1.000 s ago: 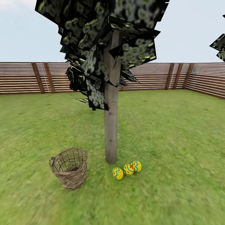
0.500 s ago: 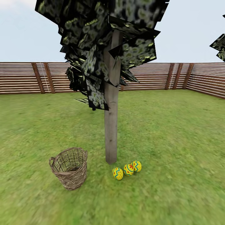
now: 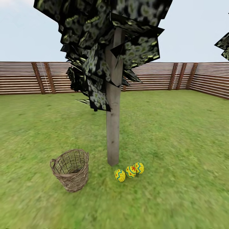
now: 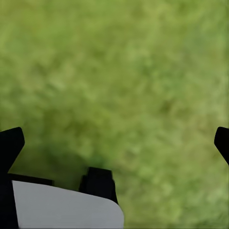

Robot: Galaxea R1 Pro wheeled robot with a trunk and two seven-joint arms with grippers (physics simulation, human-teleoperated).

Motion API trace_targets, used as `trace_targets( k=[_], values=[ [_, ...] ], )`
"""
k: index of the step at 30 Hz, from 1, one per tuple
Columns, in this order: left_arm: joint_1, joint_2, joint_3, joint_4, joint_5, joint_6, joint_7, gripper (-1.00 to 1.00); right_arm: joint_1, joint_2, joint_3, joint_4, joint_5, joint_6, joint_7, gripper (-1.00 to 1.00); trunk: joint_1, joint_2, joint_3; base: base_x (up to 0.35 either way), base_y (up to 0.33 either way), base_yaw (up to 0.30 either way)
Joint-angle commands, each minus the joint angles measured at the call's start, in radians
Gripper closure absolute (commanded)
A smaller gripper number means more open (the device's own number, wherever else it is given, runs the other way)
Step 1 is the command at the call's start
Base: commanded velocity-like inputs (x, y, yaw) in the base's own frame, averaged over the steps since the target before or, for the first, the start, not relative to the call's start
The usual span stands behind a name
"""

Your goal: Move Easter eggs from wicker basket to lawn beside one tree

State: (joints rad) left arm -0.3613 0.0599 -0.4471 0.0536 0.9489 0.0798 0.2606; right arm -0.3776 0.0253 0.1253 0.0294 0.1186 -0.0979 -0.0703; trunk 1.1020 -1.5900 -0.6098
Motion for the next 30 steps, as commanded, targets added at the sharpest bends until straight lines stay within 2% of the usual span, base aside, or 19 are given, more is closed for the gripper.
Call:
trace_targets(
  k=[1, 30],
  values=[
    [-0.001, 0.000, -0.008, 0.000, 0.005, 0.005, 0.002, -1.00, -0.001, 0.001, 0.004, 0.003, 0.010, -0.003, -0.007, -1.00, 0.000, 0.000, -0.003, 0.000, 0.000, 0.000],
    [-0.001, 0.000, -0.008, 0.000, 0.005, 0.005, 0.002, -1.00, -0.001, 0.005, 0.005, 0.004, 0.010, 0.001, -0.004, -1.00, 0.000, 0.000, -0.049, 0.000, 0.000, 0.000]
  ],
)
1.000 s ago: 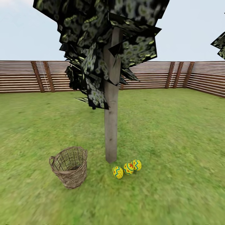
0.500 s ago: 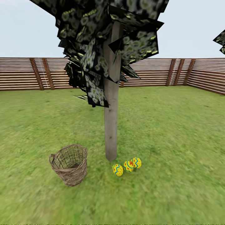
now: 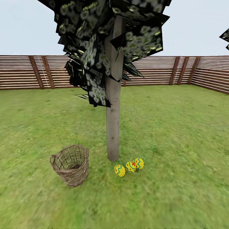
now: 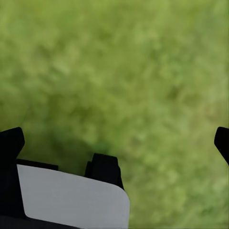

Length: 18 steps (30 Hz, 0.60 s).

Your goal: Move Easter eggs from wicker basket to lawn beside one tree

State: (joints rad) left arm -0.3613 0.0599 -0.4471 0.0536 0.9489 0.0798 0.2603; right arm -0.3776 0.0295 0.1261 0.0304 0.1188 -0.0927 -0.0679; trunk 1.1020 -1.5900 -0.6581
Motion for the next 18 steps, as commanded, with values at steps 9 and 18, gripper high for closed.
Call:
trace_targets(
  k=[9, 18],
  values=[
    [-0.001, 0.000, -0.008, 0.000, 0.005, 0.005, 0.002, -1.00, -0.001, 0.001, 0.004, 0.003, 0.010, -0.002, -0.004, -1.00, 0.000, 0.000, -0.015, 0.000, 0.000, 0.000],
    [-0.001, 0.000, -0.008, 0.000, 0.005, 0.005, 0.003, -1.00, -0.001, 0.001, 0.004, 0.003, 0.010, -0.002, -0.007, -1.00, 0.000, 0.000, -0.029, 0.000, 0.000, 0.000]
  ],
)
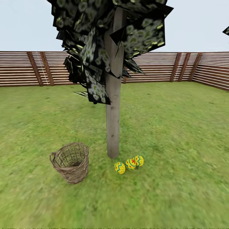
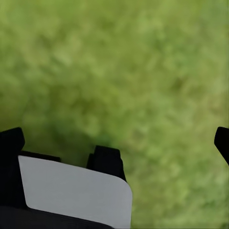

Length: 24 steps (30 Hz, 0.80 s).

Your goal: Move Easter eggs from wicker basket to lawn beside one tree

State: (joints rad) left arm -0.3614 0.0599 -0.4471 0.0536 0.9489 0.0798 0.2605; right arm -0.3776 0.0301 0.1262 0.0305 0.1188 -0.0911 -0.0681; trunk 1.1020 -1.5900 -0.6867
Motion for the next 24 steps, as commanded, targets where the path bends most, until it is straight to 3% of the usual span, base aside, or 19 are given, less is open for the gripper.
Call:
trace_targets(
  k=[1, 24],
  values=[
    [-0.001, 0.000, -0.008, 0.000, 0.005, 0.005, 0.002, -1.00, -0.001, 0.000, 0.004, 0.003, 0.010, -0.004, -0.007, -1.00, 0.000, 0.000, -0.002, 0.000, 0.000, 0.000],
    [-0.001, 0.000, -0.008, 0.000, 0.005, 0.005, 0.002, -1.00, 0.002, 0.003, 0.004, 0.008, 0.010, -0.006, -0.007, -1.00, 0.000, 0.000, -0.038, 0.000, 0.000, 0.000]
  ],
)
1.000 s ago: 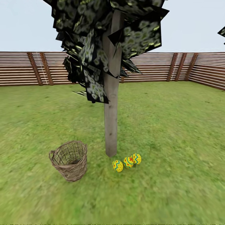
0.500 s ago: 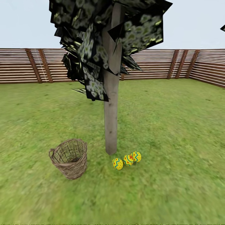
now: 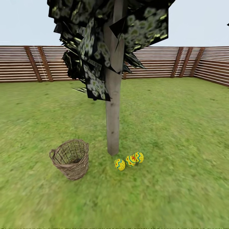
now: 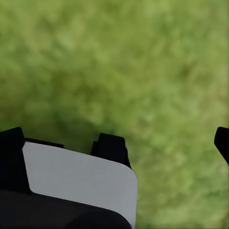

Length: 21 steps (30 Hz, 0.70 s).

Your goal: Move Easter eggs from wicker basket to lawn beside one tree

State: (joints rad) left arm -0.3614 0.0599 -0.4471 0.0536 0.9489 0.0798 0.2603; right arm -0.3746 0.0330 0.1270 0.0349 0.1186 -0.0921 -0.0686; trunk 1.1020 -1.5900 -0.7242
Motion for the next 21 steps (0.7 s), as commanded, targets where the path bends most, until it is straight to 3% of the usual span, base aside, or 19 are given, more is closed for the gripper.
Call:
trace_targets(
  k=[1, 21],
  values=[
    [-0.001, 0.000, -0.008, 0.000, 0.005, 0.005, 0.002, -1.00, -0.001, 0.001, 0.003, 0.004, 0.010, -0.005, -0.007, -1.00, 0.000, 0.000, -0.002, 0.000, 0.000, 0.000],
    [-0.001, 0.000, -0.008, 0.000, 0.005, 0.005, 0.002, -1.00, -0.001, 0.000, 0.003, 0.003, 0.010, -0.005, -0.007, -1.00, 0.000, 0.000, -0.034, 0.000, 0.000, 0.000]
  ],
)
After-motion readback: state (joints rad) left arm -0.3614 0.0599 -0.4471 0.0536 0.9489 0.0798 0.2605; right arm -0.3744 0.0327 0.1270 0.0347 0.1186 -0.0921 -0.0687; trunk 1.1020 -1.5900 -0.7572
